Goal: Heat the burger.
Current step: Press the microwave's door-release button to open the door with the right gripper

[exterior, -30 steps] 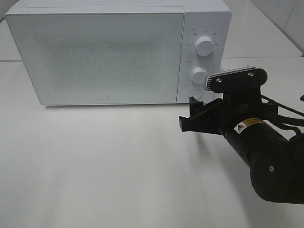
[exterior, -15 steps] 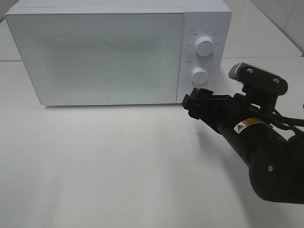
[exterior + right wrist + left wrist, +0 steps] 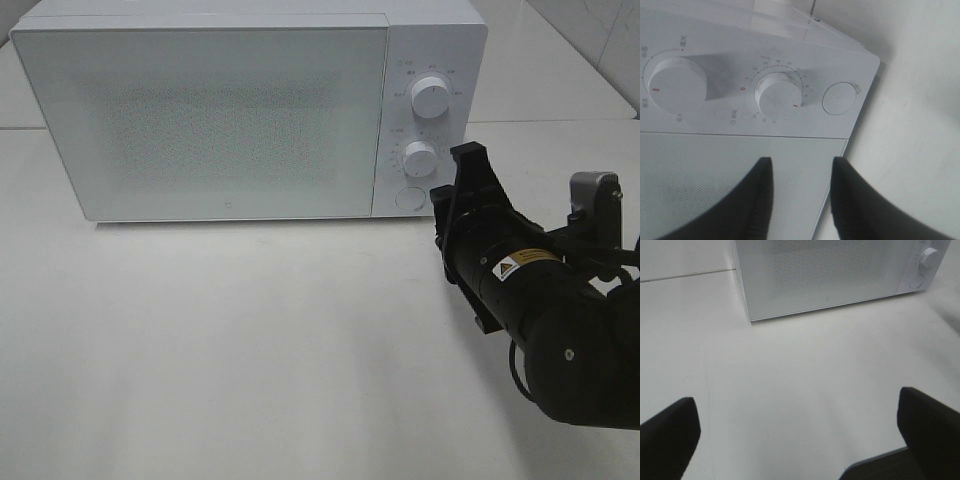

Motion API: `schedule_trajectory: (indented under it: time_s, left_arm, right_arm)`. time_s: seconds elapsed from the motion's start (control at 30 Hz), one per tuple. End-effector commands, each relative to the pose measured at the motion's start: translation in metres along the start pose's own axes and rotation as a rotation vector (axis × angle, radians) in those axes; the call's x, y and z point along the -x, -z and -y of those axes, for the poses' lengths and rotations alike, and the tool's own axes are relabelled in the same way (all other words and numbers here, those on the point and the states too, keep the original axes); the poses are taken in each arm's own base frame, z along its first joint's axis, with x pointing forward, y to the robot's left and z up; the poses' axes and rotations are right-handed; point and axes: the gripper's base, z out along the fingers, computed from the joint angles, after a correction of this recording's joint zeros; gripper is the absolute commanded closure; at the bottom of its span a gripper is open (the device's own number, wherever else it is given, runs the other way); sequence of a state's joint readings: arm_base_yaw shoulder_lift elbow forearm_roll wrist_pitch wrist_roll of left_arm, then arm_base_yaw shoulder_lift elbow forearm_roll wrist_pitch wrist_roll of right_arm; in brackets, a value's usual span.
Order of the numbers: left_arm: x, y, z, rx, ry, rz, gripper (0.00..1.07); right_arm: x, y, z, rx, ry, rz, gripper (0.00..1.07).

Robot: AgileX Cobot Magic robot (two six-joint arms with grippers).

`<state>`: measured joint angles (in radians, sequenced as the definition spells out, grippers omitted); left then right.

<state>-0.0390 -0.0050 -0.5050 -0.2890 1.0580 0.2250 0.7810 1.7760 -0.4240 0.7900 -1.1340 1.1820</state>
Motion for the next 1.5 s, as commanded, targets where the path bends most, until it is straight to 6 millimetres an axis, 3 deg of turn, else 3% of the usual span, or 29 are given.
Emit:
schedule_trajectory:
  time_s: [0.03, 0.2, 0.73, 0.9, 1.5]
  left_arm:
    - [-0.001, 0.002, 0.0, 0.007, 0.002, 0.028, 0.04]
    - [-0.001, 0.002, 0.0, 0.007, 0.002, 0.028, 0.04]
    - [-0.001, 0.002, 0.0, 0.007, 0.002, 0.028, 0.04]
    - [-0.001, 0.002, 0.0, 0.007, 0.002, 0.028, 0.04]
    - [-0.001, 0.002, 0.0, 0.007, 0.002, 0.028, 0.04]
  right_arm:
    - [-0.001, -0.001, -0.004, 0.014, -0.095, 0.001, 0.92]
    - [-0.001, -0.001, -0.004, 0.01, -0.118, 0.004, 1.07]
    - [-0.008, -0.015, 0.02, -0.093, -0.23, 0.046, 1.07]
    - [-0.022, -0.035, 0.021, -0.088, -0.238, 0.048, 1.07]
    - [-0.018, -0.087, 0.019, -0.089, -0.266, 0.077, 1.07]
